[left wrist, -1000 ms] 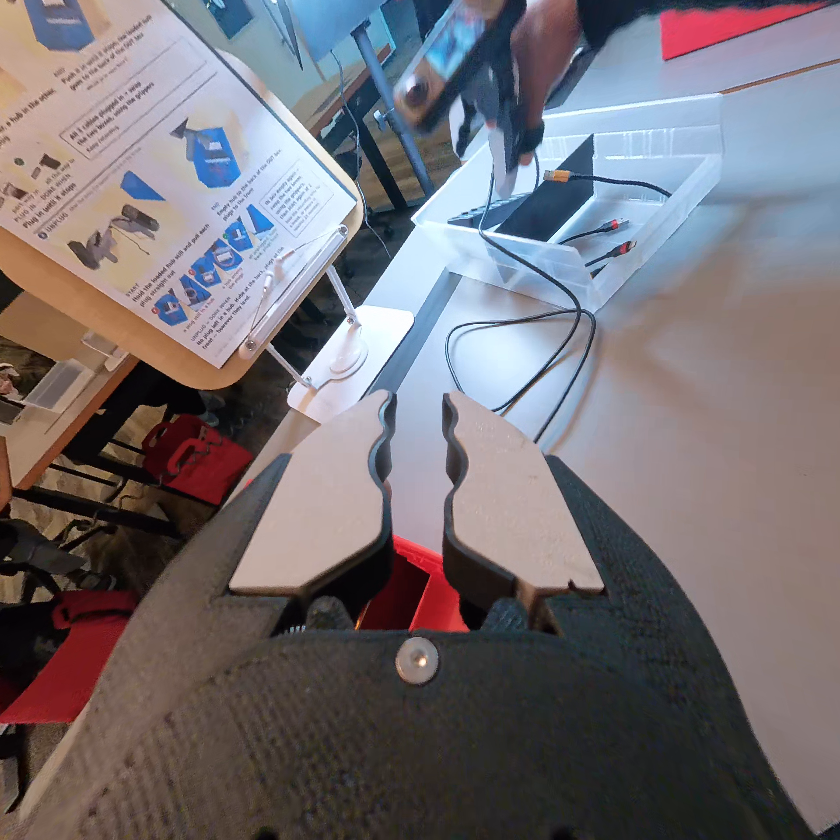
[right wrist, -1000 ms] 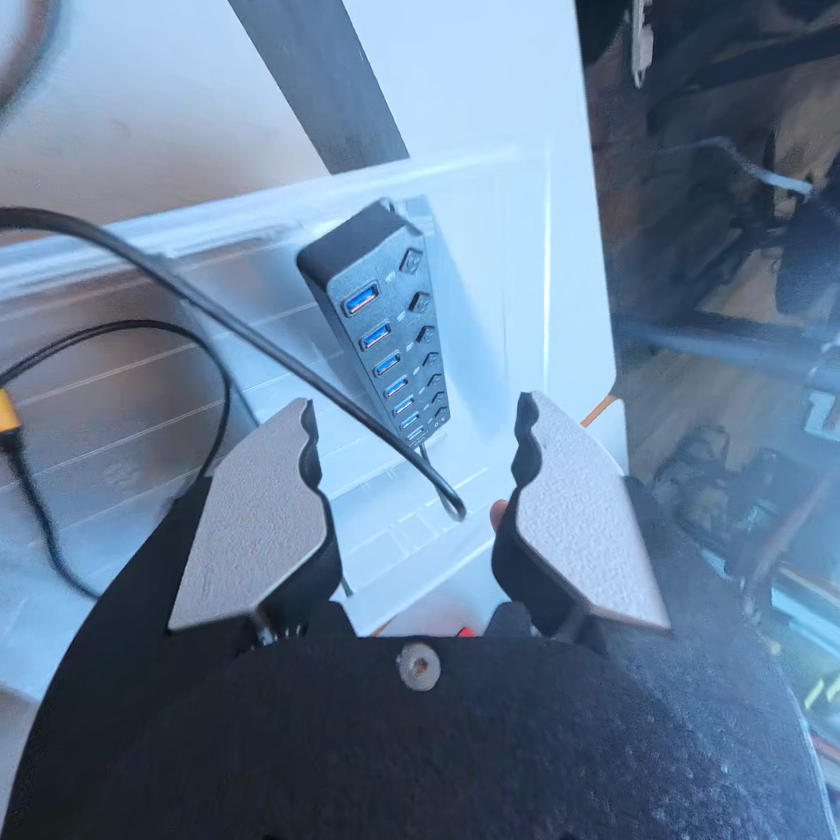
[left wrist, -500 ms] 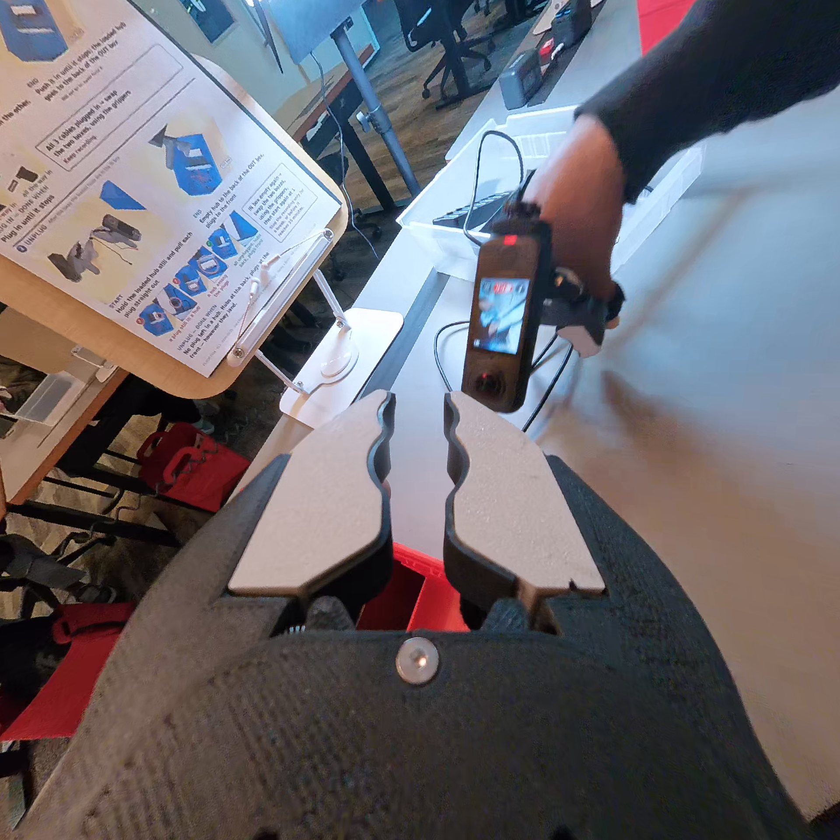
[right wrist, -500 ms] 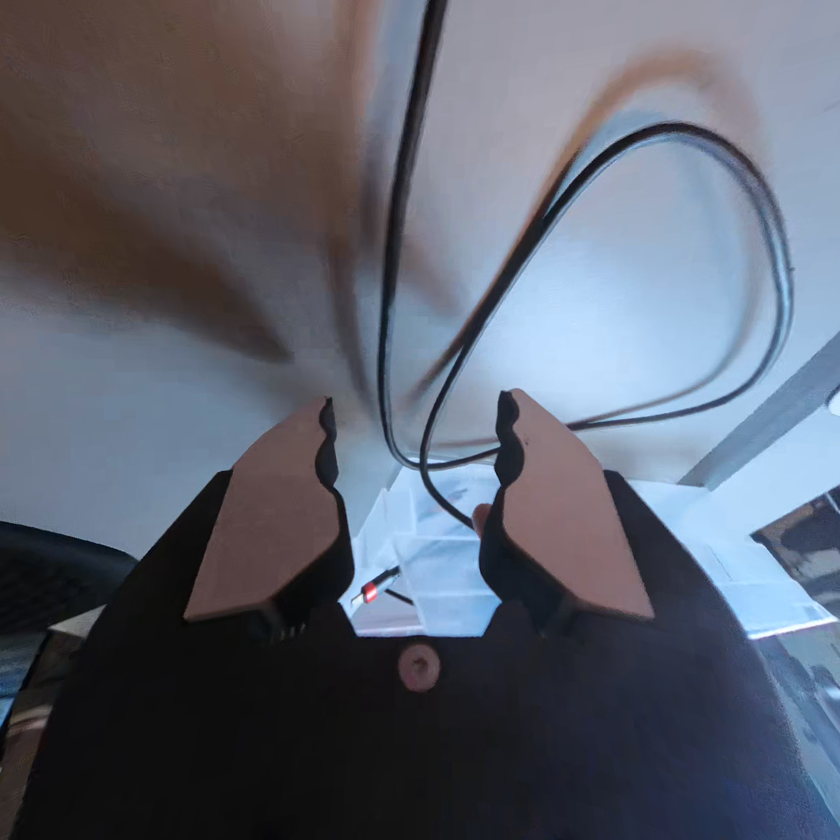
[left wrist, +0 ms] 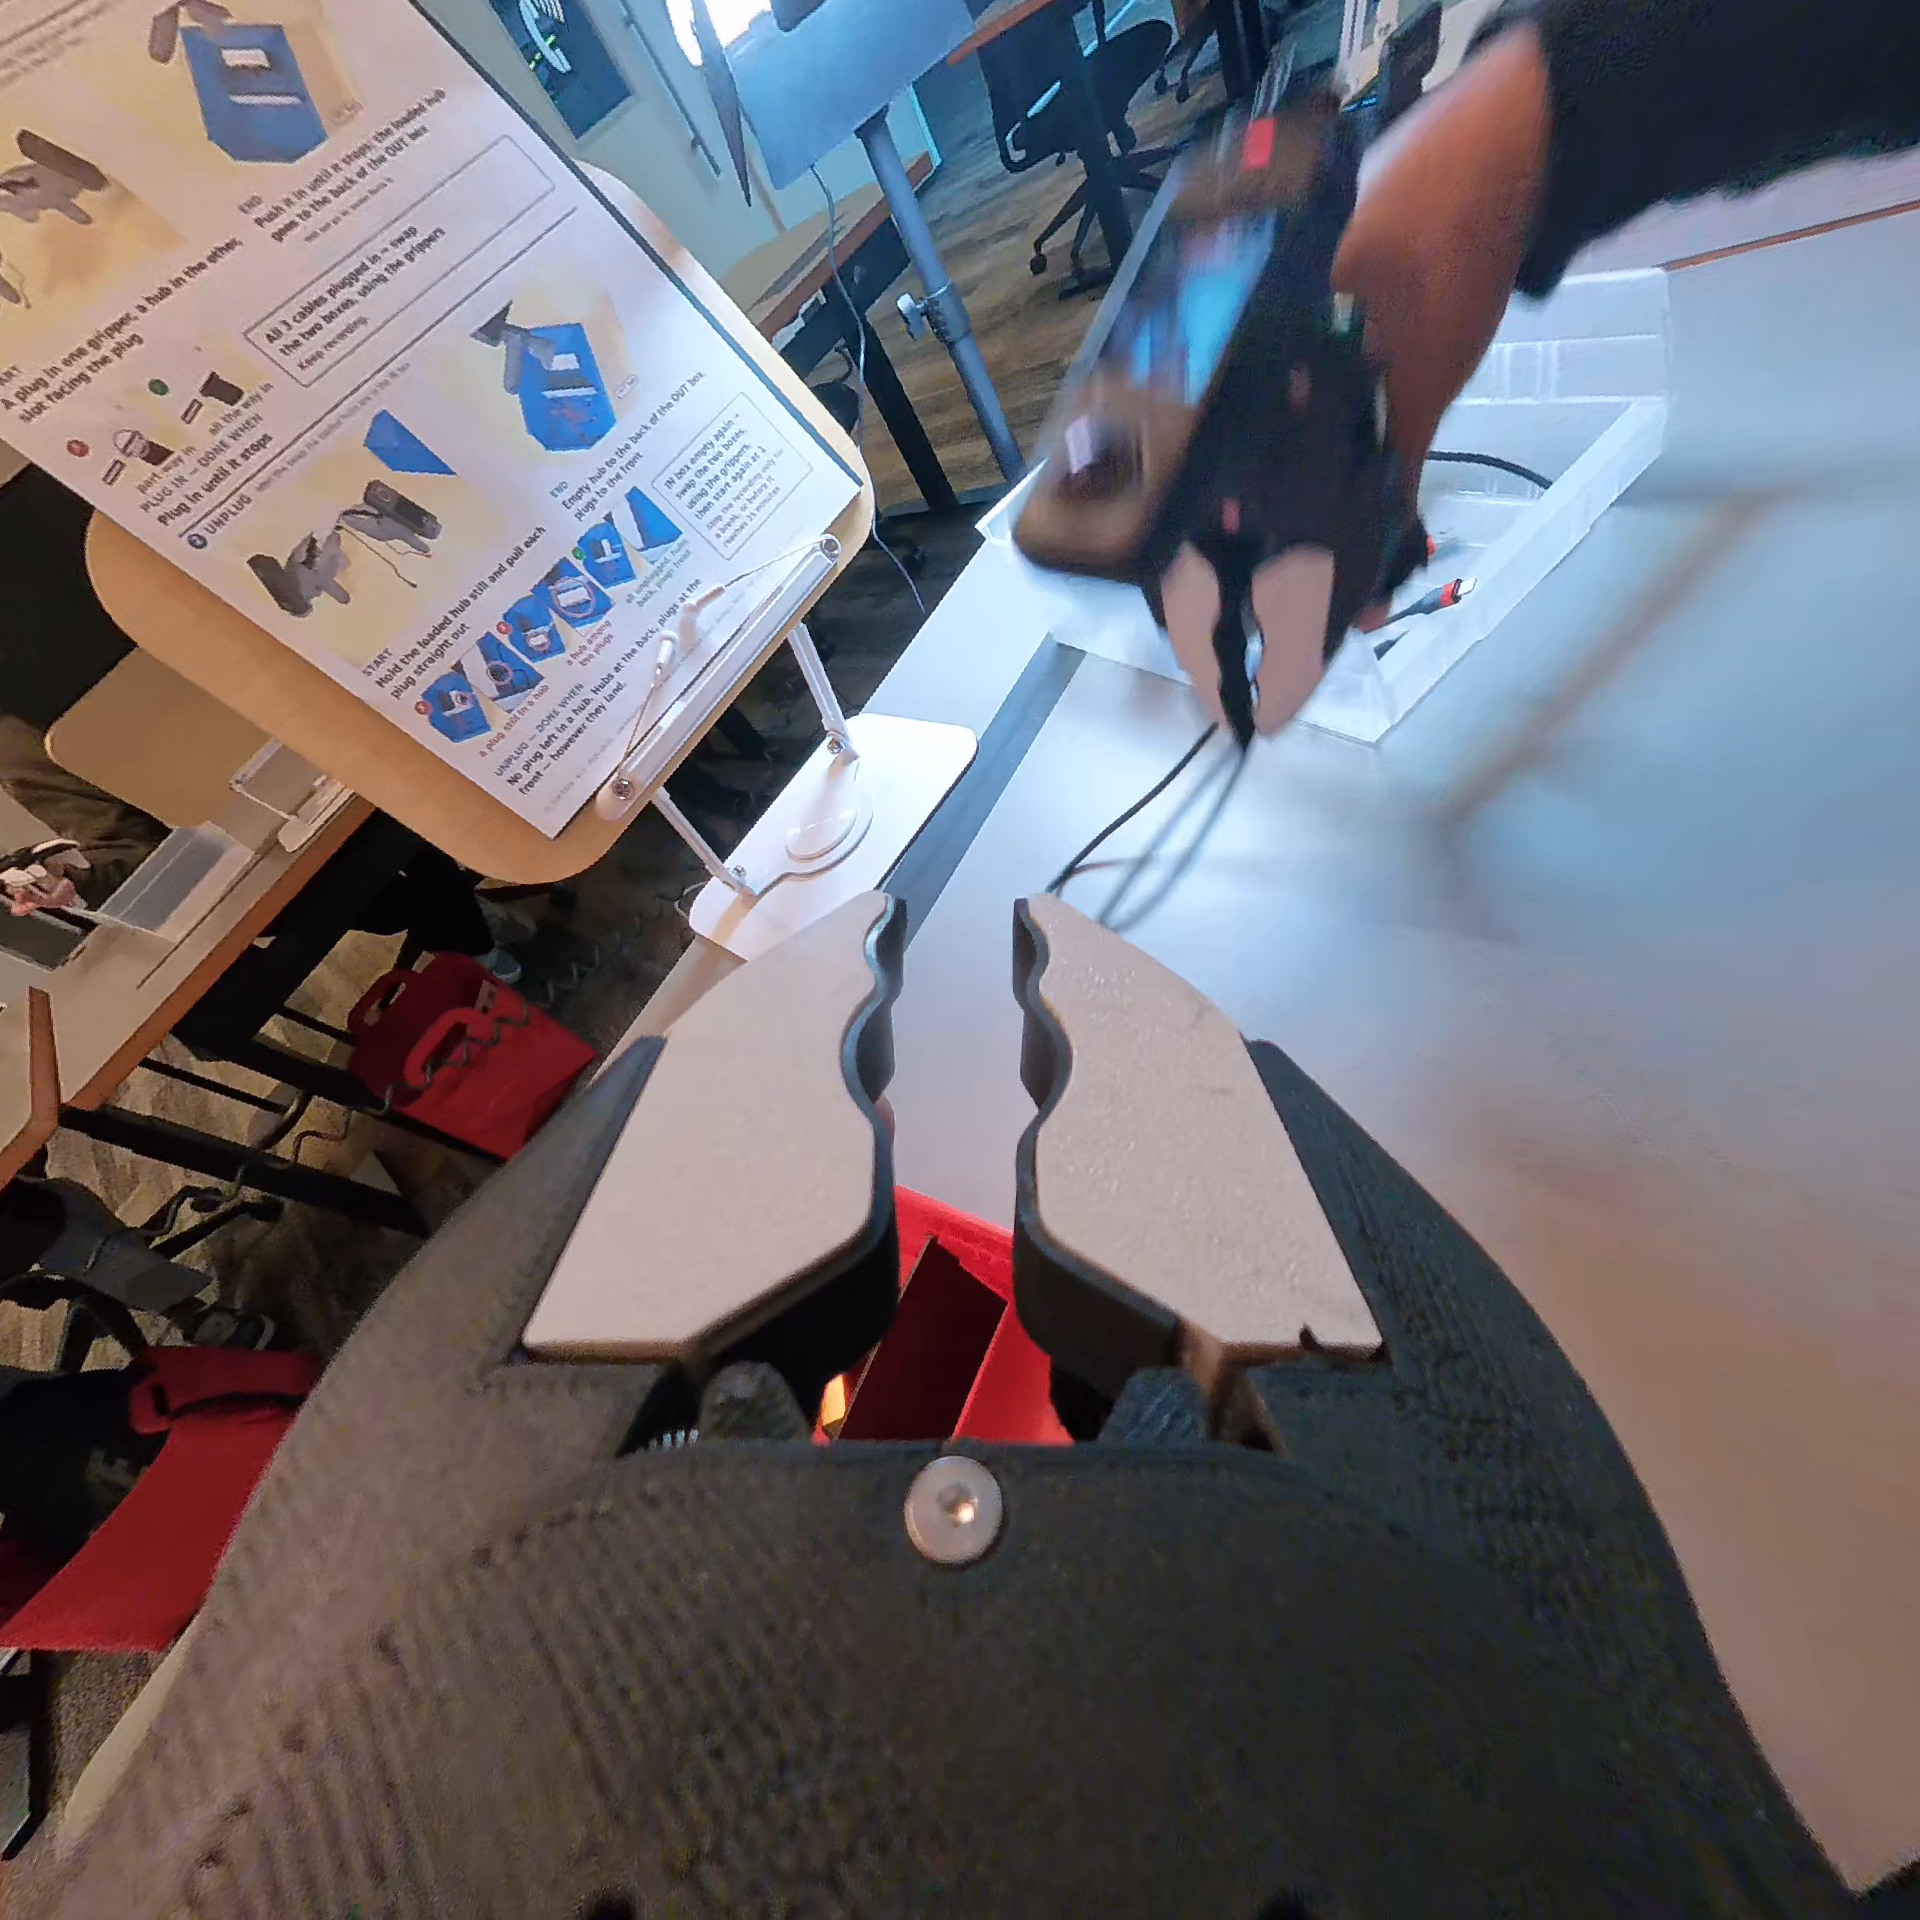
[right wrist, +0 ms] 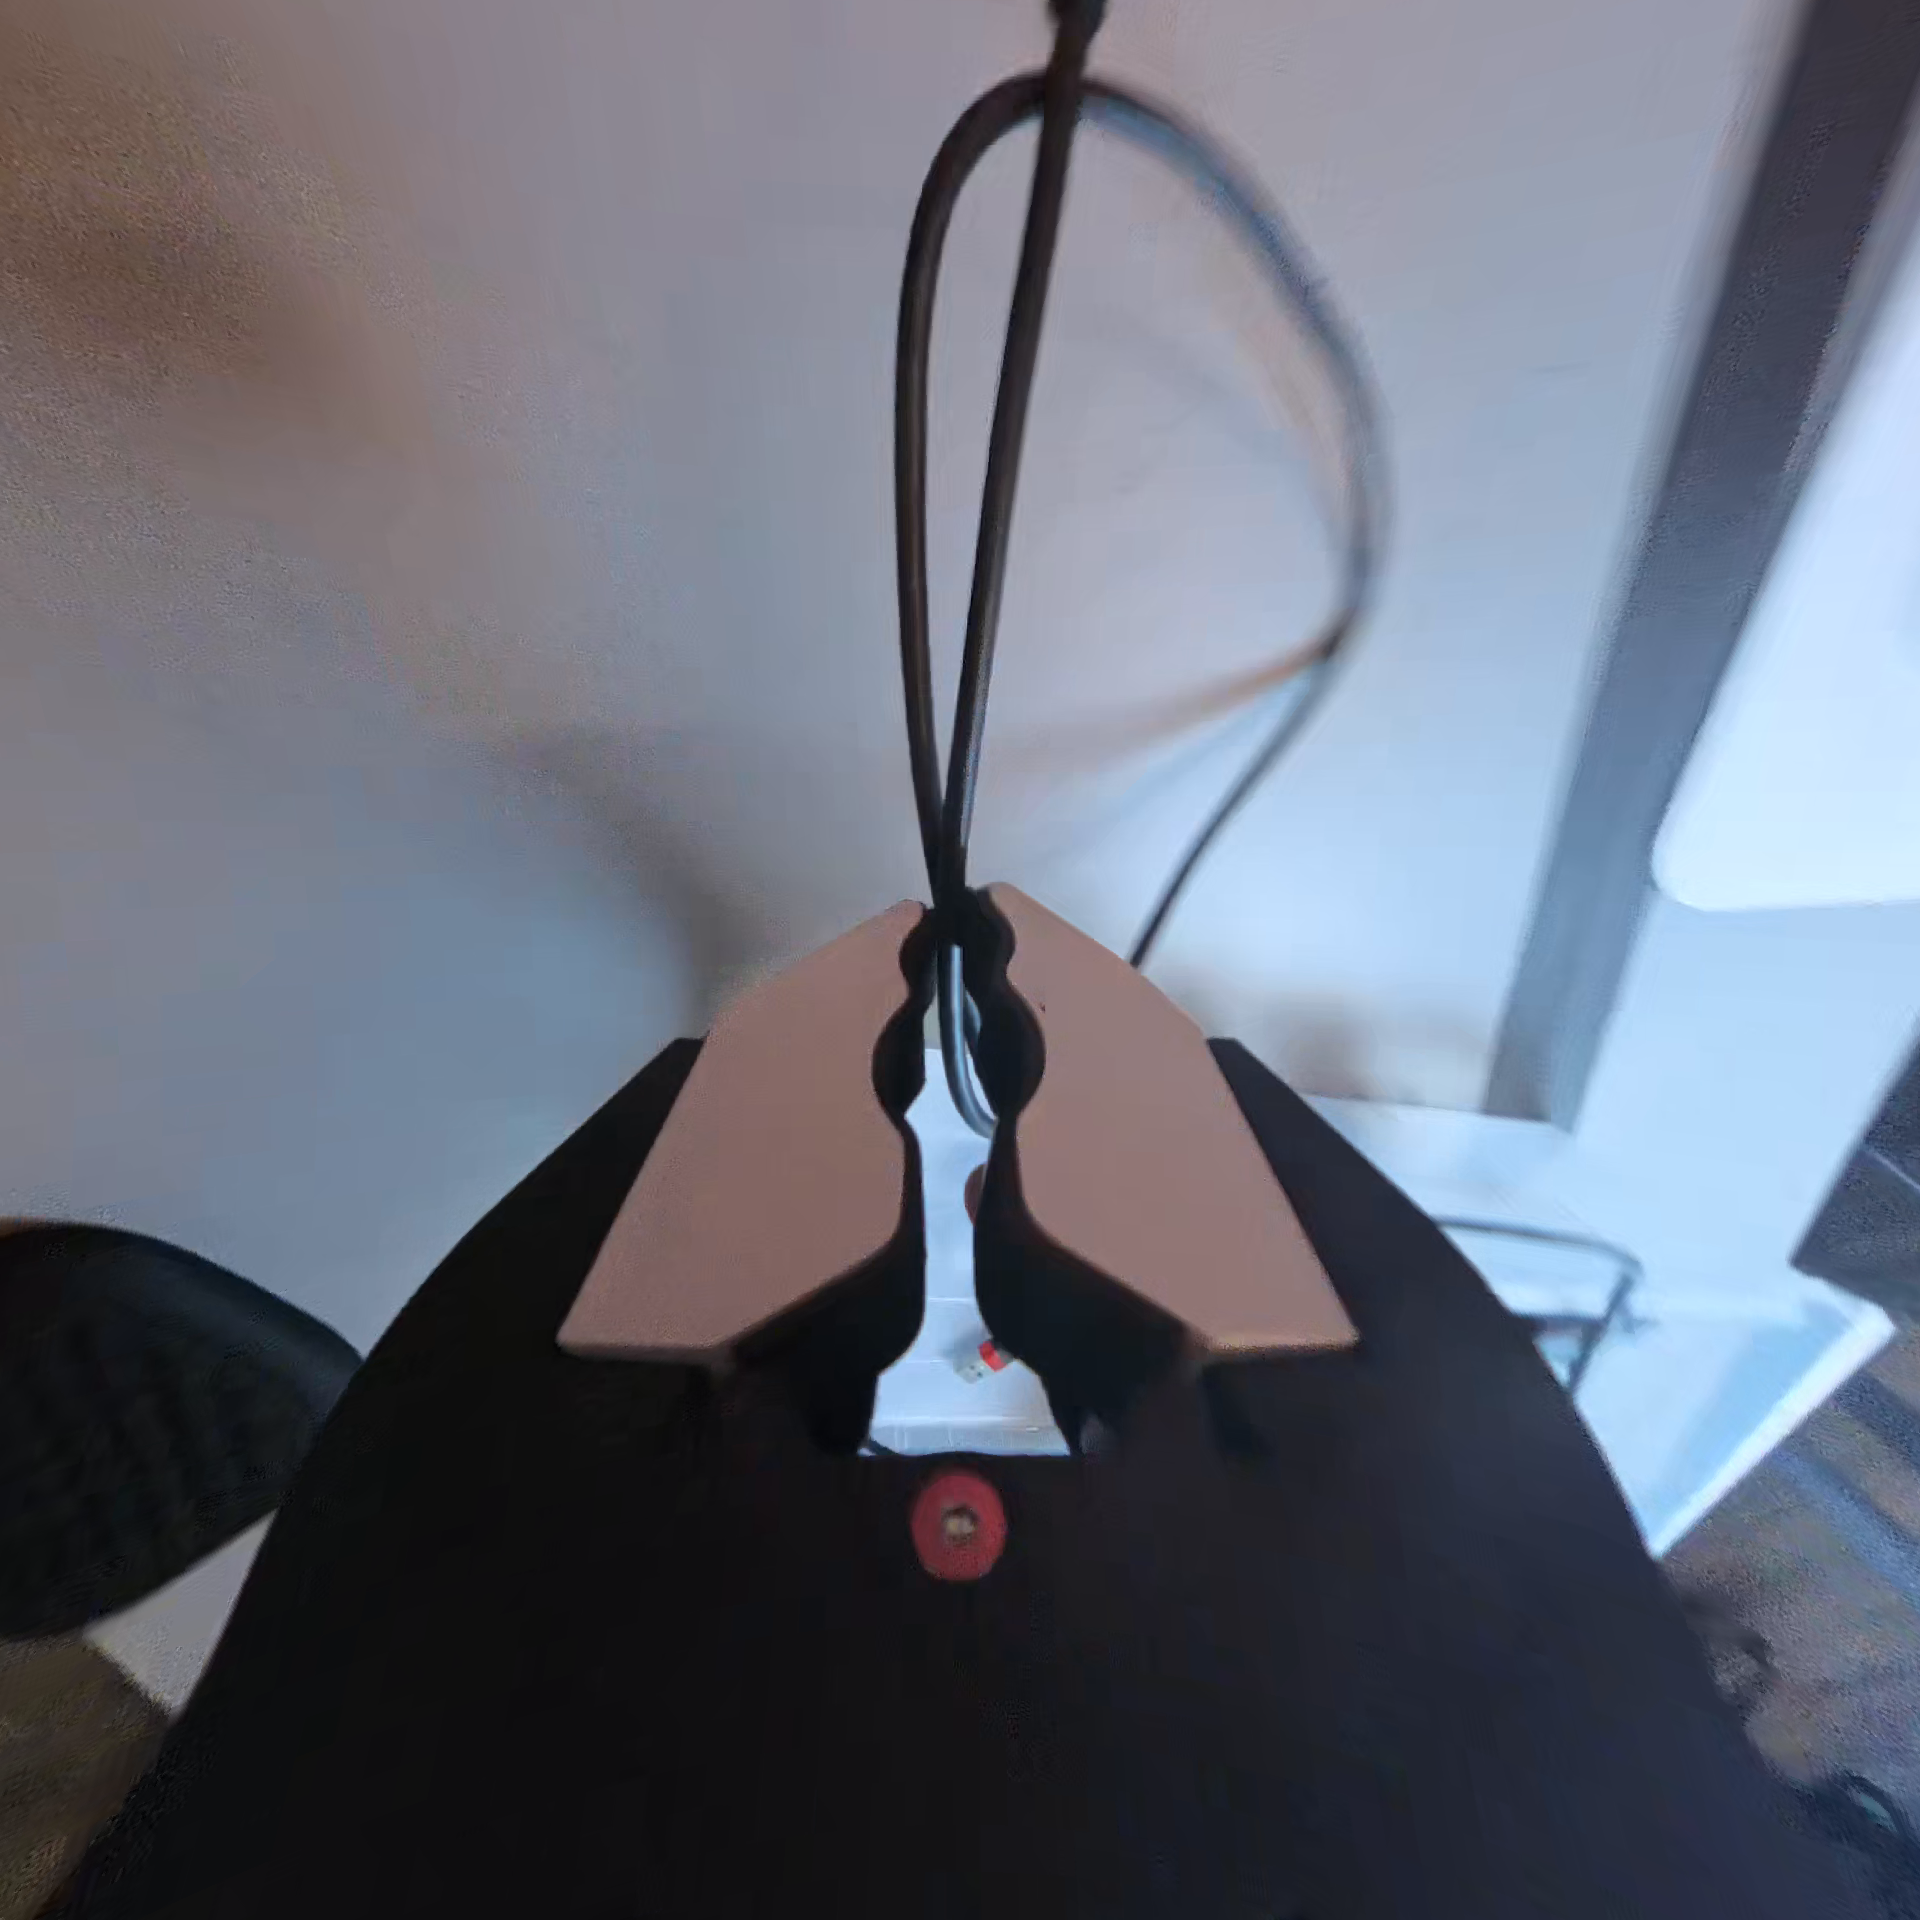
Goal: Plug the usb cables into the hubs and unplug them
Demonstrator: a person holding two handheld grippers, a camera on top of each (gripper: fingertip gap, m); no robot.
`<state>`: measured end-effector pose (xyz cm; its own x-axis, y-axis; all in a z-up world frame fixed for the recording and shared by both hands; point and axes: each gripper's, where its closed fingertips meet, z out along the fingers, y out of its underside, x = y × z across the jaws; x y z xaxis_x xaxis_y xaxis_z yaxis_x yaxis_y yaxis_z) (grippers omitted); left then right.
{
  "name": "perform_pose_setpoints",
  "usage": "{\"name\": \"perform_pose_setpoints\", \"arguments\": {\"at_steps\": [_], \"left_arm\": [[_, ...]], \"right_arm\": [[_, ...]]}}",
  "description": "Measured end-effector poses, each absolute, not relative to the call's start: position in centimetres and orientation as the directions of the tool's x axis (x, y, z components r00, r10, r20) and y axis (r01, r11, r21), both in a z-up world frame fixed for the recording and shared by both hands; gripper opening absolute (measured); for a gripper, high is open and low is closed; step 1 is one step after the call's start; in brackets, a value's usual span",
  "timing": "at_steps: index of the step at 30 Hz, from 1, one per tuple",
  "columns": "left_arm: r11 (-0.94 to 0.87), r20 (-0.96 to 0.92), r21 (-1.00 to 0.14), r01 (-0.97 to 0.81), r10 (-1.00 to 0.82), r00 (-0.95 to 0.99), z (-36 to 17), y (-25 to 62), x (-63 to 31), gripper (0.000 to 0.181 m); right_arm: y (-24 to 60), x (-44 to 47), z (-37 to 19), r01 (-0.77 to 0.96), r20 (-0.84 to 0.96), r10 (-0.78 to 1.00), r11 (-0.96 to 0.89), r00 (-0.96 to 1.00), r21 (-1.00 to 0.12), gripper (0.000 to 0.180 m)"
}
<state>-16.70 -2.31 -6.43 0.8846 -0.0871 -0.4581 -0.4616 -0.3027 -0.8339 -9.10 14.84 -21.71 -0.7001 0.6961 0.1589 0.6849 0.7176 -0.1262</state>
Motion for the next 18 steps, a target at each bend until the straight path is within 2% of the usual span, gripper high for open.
{"name": "perform_pose_setpoints", "arguments": {"at_steps": [3, 6, 8, 11, 14, 18], "left_arm": [[-0.308, -0.454, -0.835, -0.455, -0.079, 0.887, -6.6, -2.2, -17.0, 0.019], [-0.319, -0.453, -0.832, -0.454, -0.081, 0.888, -7.0, -1.8, -17.0, 0.018], [-0.326, -0.453, -0.829, -0.455, -0.088, 0.887, -7.4, -1.5, -16.9, 0.018], [-0.336, -0.455, -0.822, -0.46, -0.098, 0.885, -7.8, -1.2, -16.7, 0.018], [-0.345, -0.454, -0.818, -0.46, -0.104, 0.885, -8.1, -1.0, -16.6, 0.018], [-0.358, -0.447, -0.816, -0.453, -0.106, 0.888, -8.6, -0.9, -16.9, 0.018]], "right_arm": [[19.0, -9.3, -14.8, 0.718, 0.297, 0.768, 0.638, -0.567, -0.279, 0.004], [25.8, -8.4, -9.9, 0.776, 0.479, 0.788, 0.558, -0.386, -0.294, 0.004], [29.7, -7.0, -8.8, 0.822, 0.542, 0.776, 0.514, -0.323, -0.246, 0.005], [34.5, -4.9, -10.2, 0.883, 0.586, 0.754, 0.45, -0.296, -0.132, 0.005], [37.7, -3.5, -14.1, 0.914, 0.58, 0.751, 0.404, -0.314, -0.028, 0.005], [40.0, -3.4, -18.9, 0.931, 0.533, 0.793, 0.364, -0.295, -0.026, 0.005]]}}
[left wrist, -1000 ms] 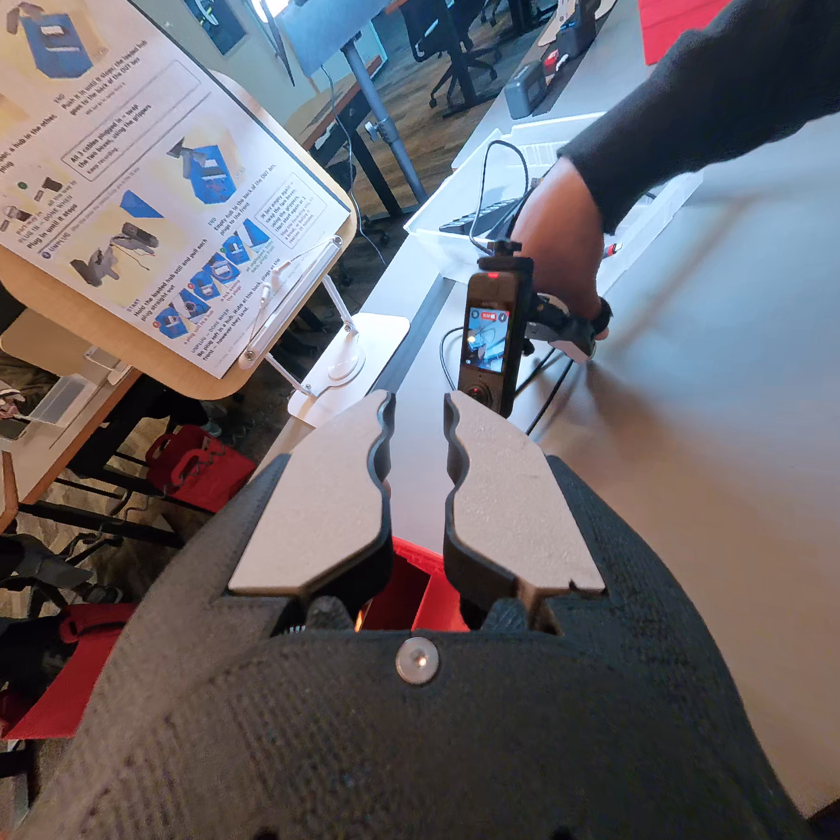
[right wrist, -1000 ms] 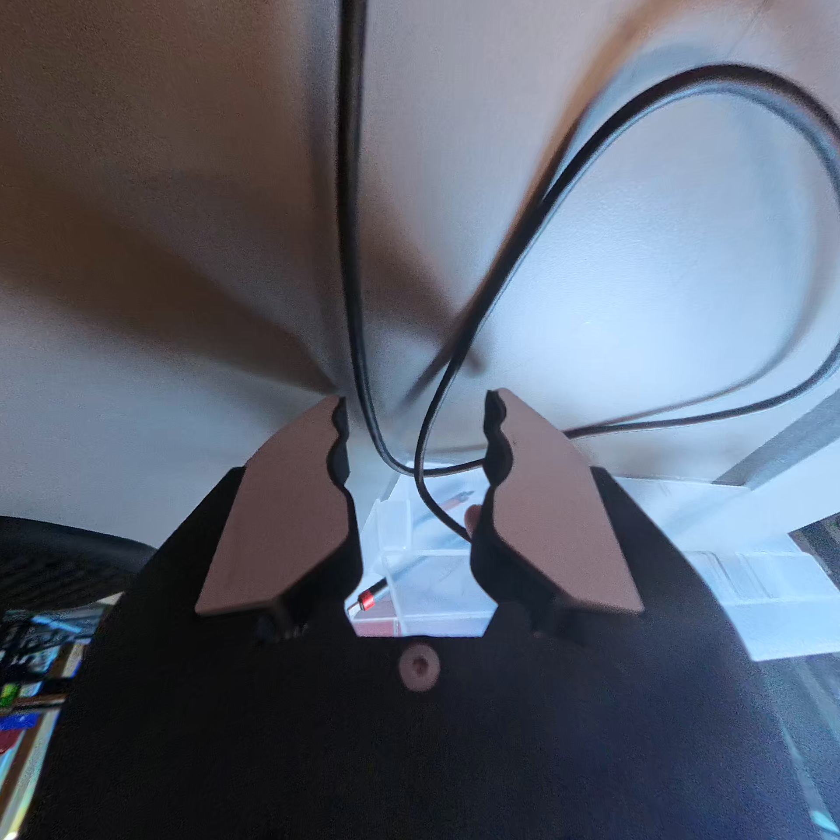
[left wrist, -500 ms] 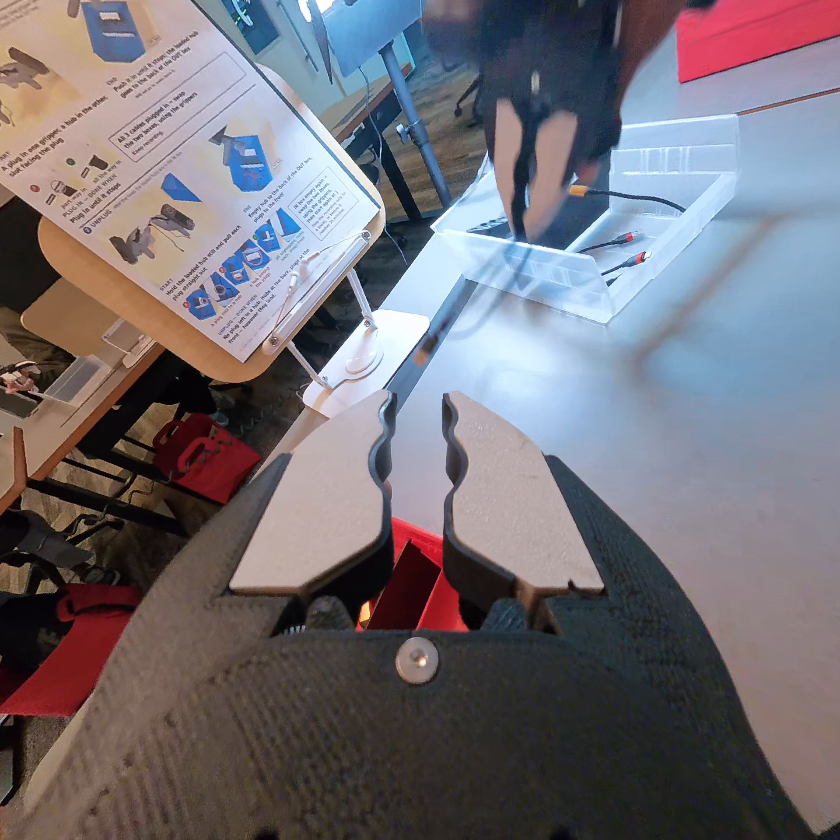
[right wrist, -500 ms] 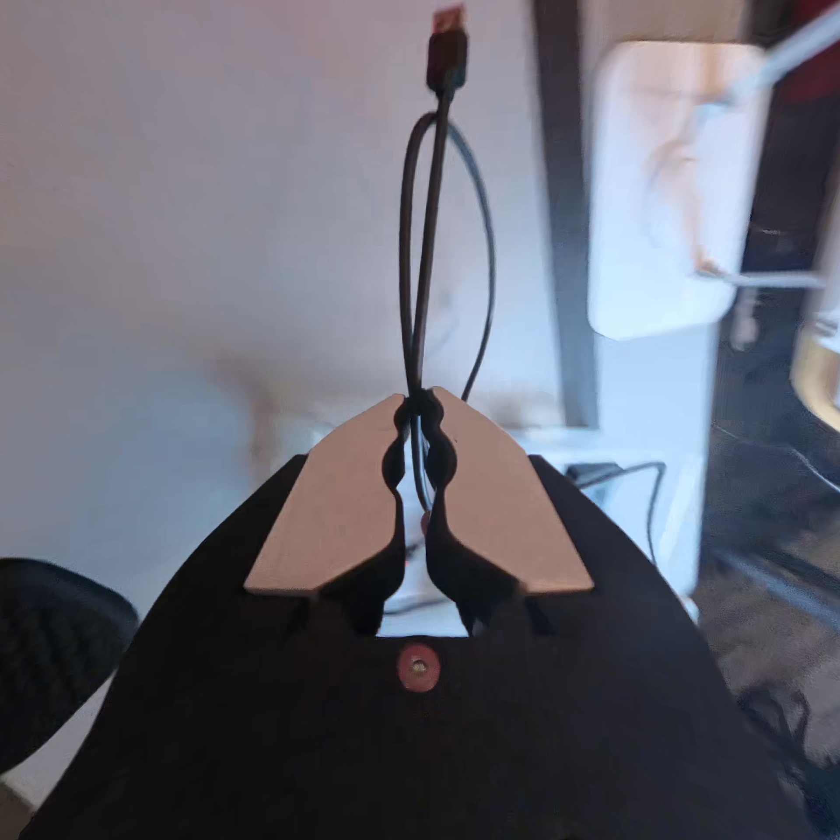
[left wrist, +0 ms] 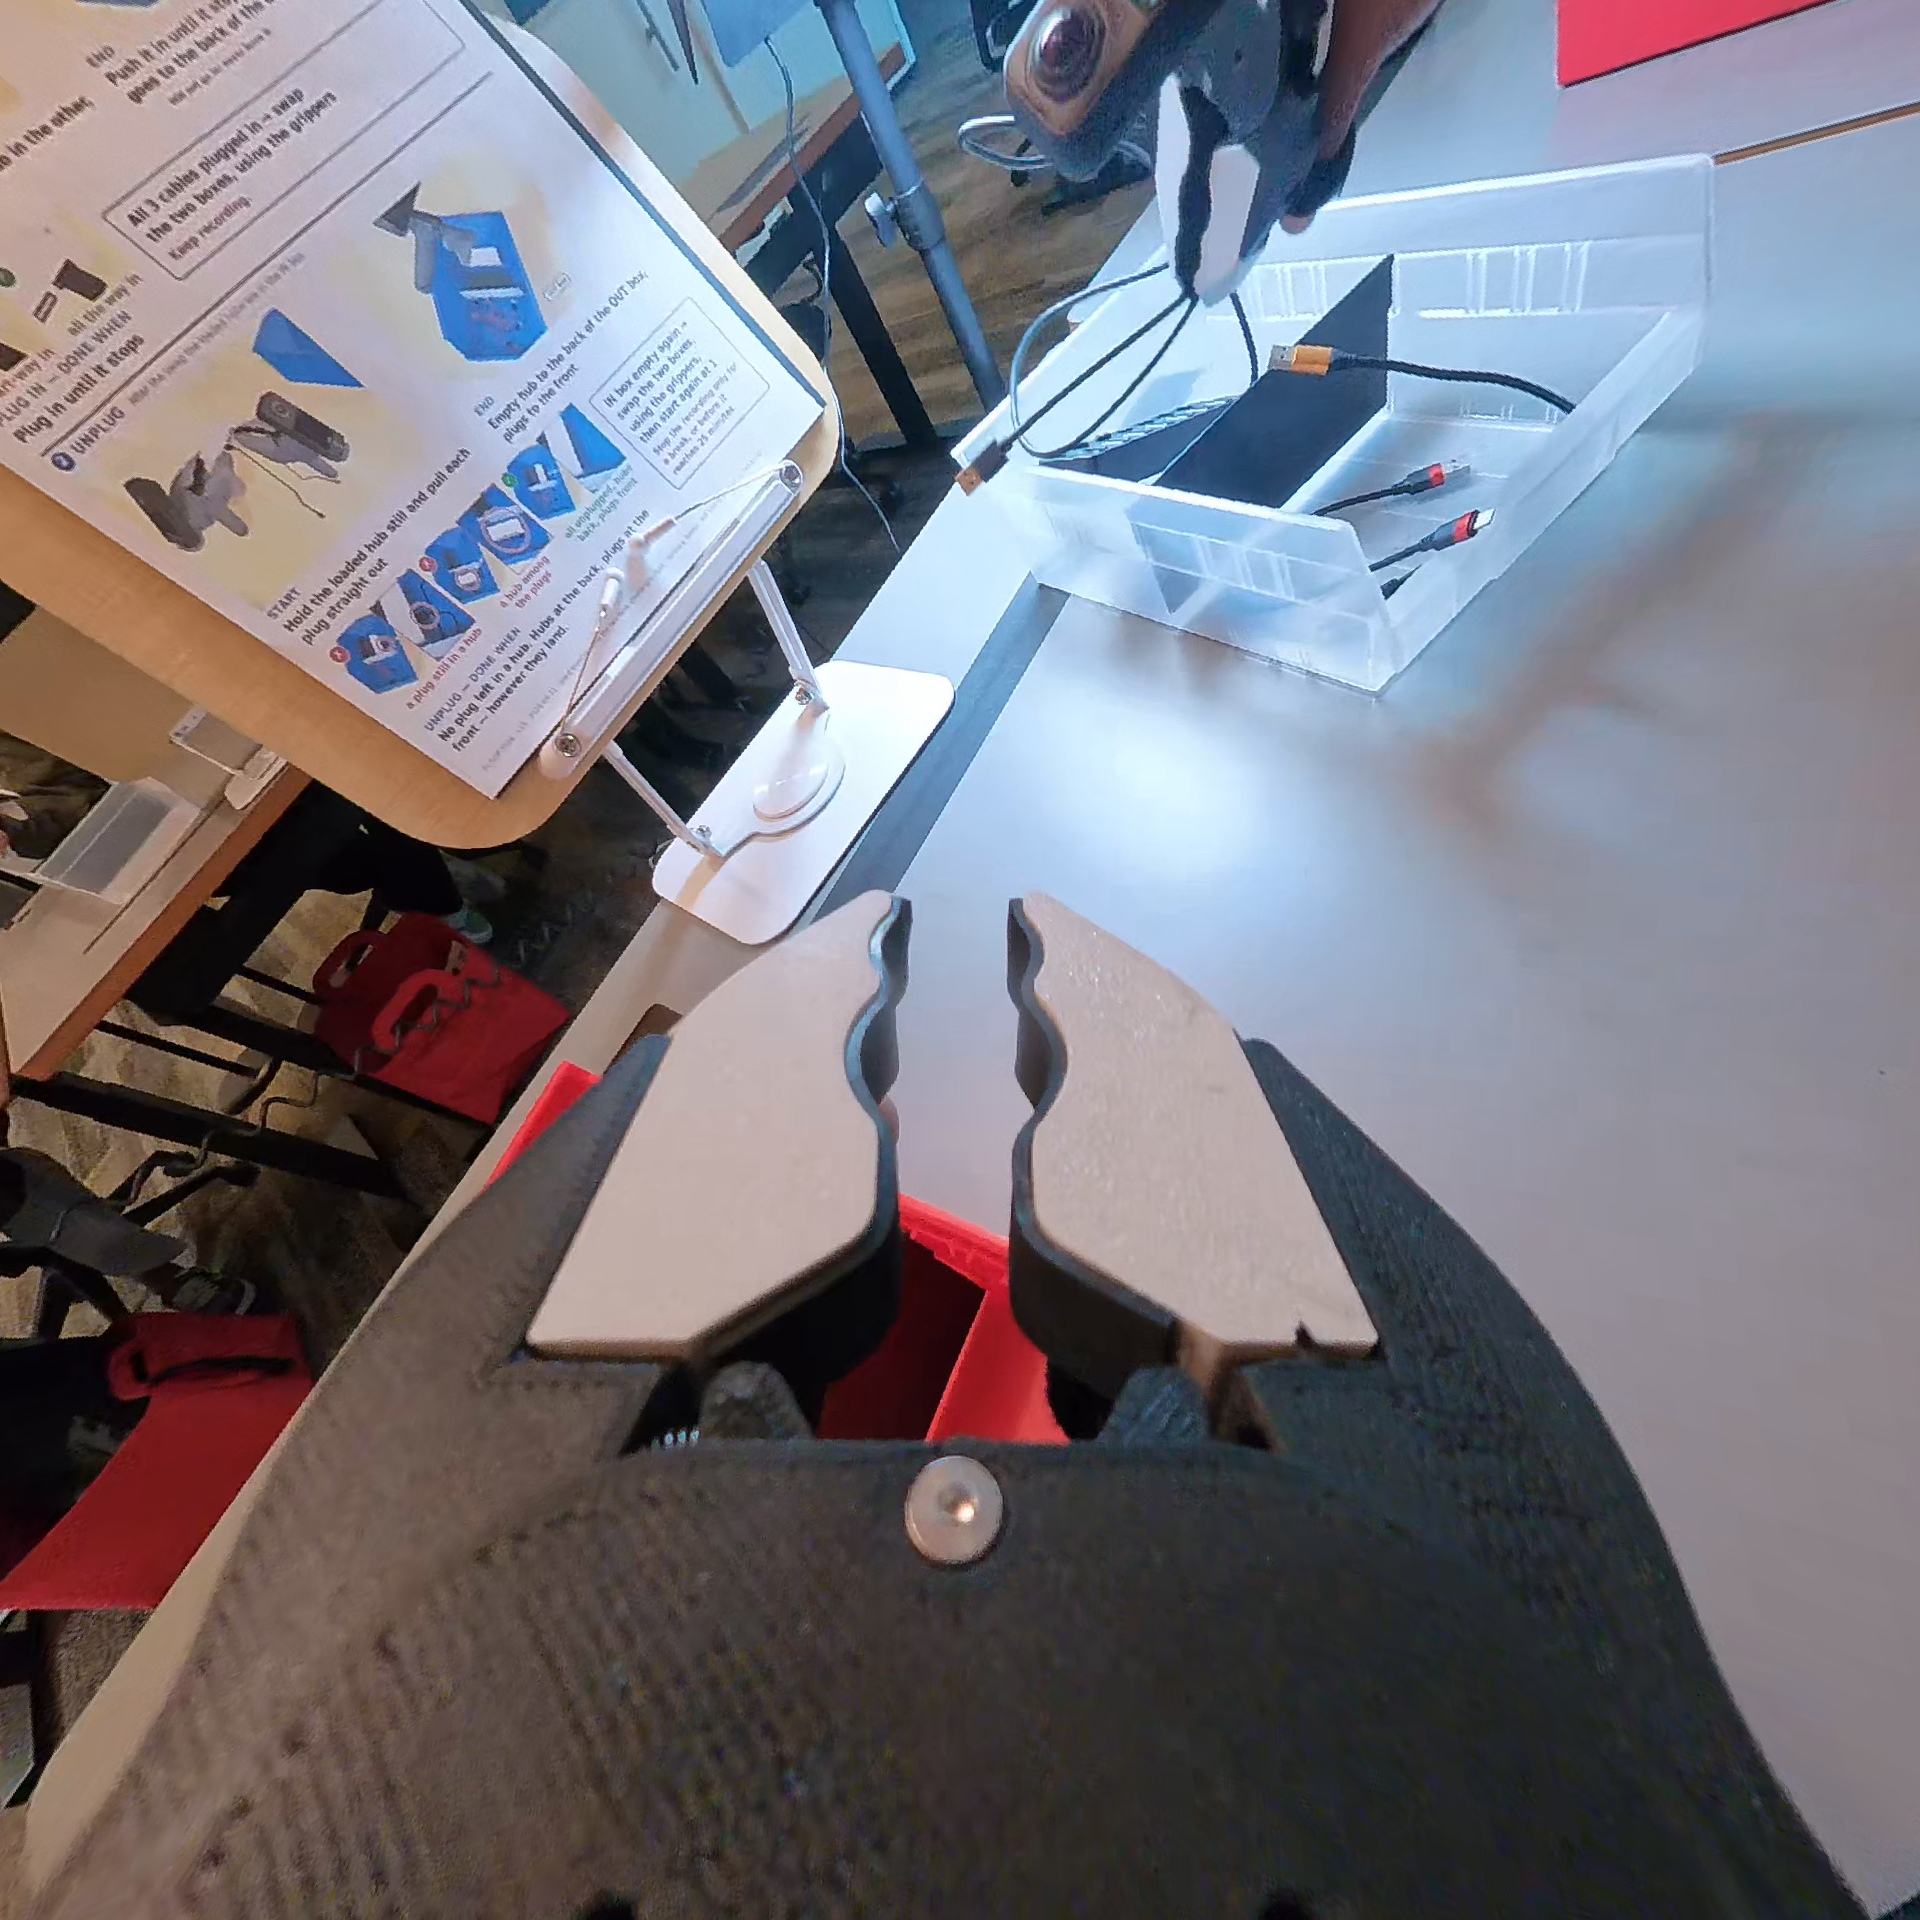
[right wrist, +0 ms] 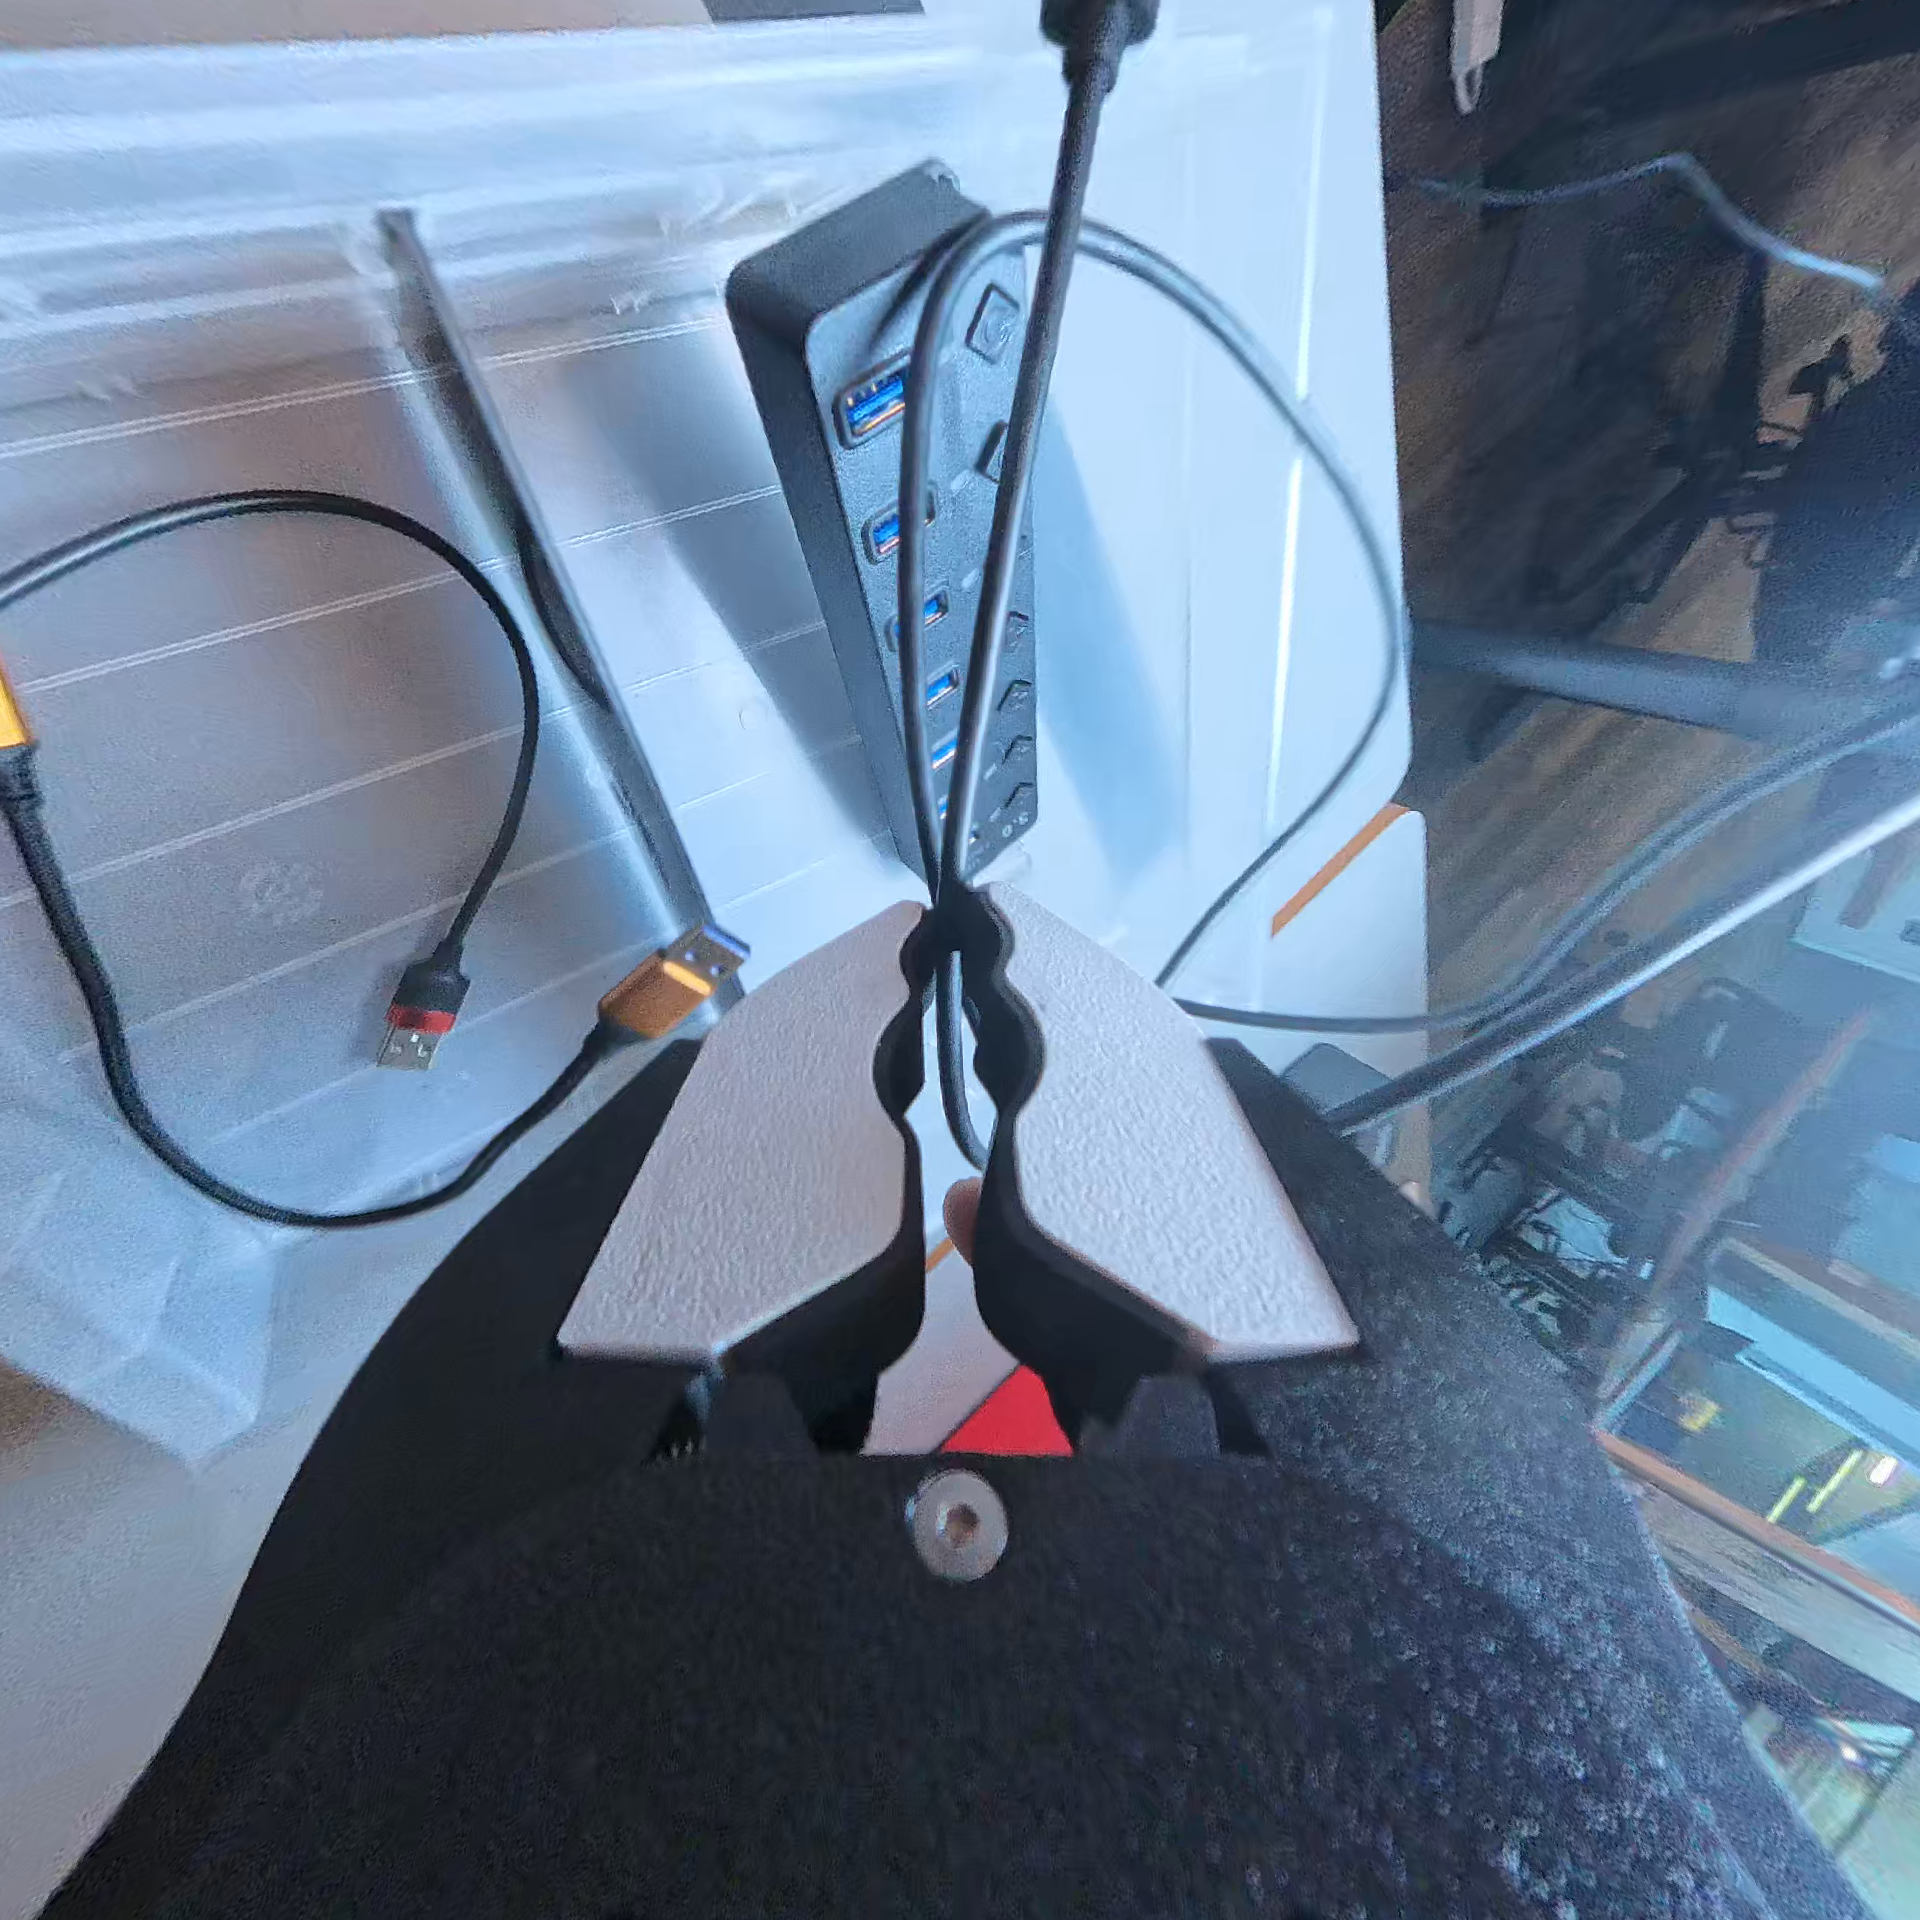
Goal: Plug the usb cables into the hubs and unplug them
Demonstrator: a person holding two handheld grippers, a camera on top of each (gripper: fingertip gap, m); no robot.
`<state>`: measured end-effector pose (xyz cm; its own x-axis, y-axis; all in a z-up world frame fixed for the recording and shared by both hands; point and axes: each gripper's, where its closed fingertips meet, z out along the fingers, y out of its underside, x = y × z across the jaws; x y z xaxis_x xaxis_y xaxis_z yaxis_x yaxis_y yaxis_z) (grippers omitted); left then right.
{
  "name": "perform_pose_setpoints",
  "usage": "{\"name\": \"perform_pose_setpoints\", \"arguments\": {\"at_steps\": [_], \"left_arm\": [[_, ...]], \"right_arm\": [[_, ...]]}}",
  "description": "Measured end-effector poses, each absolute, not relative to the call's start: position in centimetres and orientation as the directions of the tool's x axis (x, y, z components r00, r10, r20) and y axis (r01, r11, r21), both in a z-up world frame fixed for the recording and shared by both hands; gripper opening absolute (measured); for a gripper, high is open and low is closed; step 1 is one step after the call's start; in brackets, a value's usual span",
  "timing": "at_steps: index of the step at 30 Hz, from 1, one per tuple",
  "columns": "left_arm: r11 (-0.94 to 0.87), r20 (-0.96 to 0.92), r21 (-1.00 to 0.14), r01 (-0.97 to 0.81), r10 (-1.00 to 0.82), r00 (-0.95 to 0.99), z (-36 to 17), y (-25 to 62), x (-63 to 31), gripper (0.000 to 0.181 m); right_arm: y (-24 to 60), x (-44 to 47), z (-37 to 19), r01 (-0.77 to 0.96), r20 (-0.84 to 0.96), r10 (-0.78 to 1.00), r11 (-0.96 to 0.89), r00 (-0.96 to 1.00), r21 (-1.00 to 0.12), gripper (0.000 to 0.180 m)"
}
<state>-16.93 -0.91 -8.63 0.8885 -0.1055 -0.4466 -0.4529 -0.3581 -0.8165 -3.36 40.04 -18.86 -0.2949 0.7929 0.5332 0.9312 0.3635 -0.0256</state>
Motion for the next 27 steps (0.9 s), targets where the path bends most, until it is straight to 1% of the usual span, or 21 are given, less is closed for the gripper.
{"name": "perform_pose_setpoints", "arguments": {"at_steps": [4, 7, 9, 10, 13, 15, 16, 17, 19, 22, 25, 27], "left_arm": [[-0.377, -0.438, -0.813, -0.443, -0.105, 0.893, -9.2, -0.8, -17.4, 0.018], [-0.388, -0.429, -0.813, -0.434, -0.105, 0.897, -9.7, -0.7, -17.8, 0.018], [-0.395, -0.425, -0.812, -0.43, -0.106, 0.899, -10.0, -0.5, -17.9, 0.018], [-0.398, -0.424, -0.81, -0.43, -0.108, 0.899, -10.1, -0.5, -18.0, 0.018], [-0.401, -0.424, -0.808, -0.431, -0.111, 0.899, -10.2, -0.4, -17.9, 0.018], [-0.399, -0.426, -0.808, -0.433, -0.112, 0.898, -10.2, -0.4, -17.8, 0.018], [-0.398, -0.426, -0.808, -0.434, -0.113, 0.898, -10.1, -0.4, -17.7, 0.018], [-0.396, -0.428, -0.808, -0.435, -0.113, 0.897, -10.0, -0.5, -17.7, 0.018], [-0.389, -0.431, -0.811, -0.438, -0.111, 0.896, -9.7, -0.6, -17.6, 0.018], [-0.375, -0.432, -0.818, -0.437, -0.101, 0.896, -9.1, -1.0, -17.6, 0.018], [-0.362, -0.426, -0.828, -0.428, -0.09, 0.9, -8.7, -1.1, -17.7, 0.018], [-0.359, -0.42, -0.833, -0.421, -0.084, 0.904, -8.5, -1.1, -17.6, 0.019]], "right_arm": [[41.5, -3.2, -21.9, 0.948, 0.489, 0.833, 0.316, -0.259, -0.037, 0.005], [42.2, -2.8, -23.2, 0.959, 0.463, 0.858, 0.277, -0.223, -0.052, 0.005], [42.9, -1.9, -23.9, 0.972, 0.453, 0.87, 0.235, -0.197, -0.029, 0.005], [43.4, -1.4, -24.2, 0.978, 0.454, 0.873, 0.207, -0.18, -0.01, 0.005], [43.6, -0.6, -24.4, 0.995, 0.433, 0.898, 0.101, -0.081, -0.023, 0.005], [43.5, -0.1, -24.1, 0.998, 0.43, 0.902, 0.059, -0.049, -0.008, 0.007], [43.1, -0.2, -24.0, 0.998, 0.42, 0.907, 0.057, -0.042, -0.021, 0.011], [42.7, -0.5, -23.7, 0.997, 0.404, 0.914, 0.06, -0.032, -0.057, 0.019], [41.8, -1.4, -22.3, 0.984, 0.373, 0.928, 0.064, 0.003, -0.165, 0.03], [39.7, -2.8, -18.9, 0.919, 0.379, 0.924, 0.109, 0.047, -0.379, 0.043], [35.8, -3.5, -15.9, 0.798, 0.38, 0.92, 0.156, 0.098, -0.583, 0.048], [32.3, -3.2, -15.3, 0.724, 0.35, 0.929, 0.156, 0.125, -0.672, 0.049]]}}
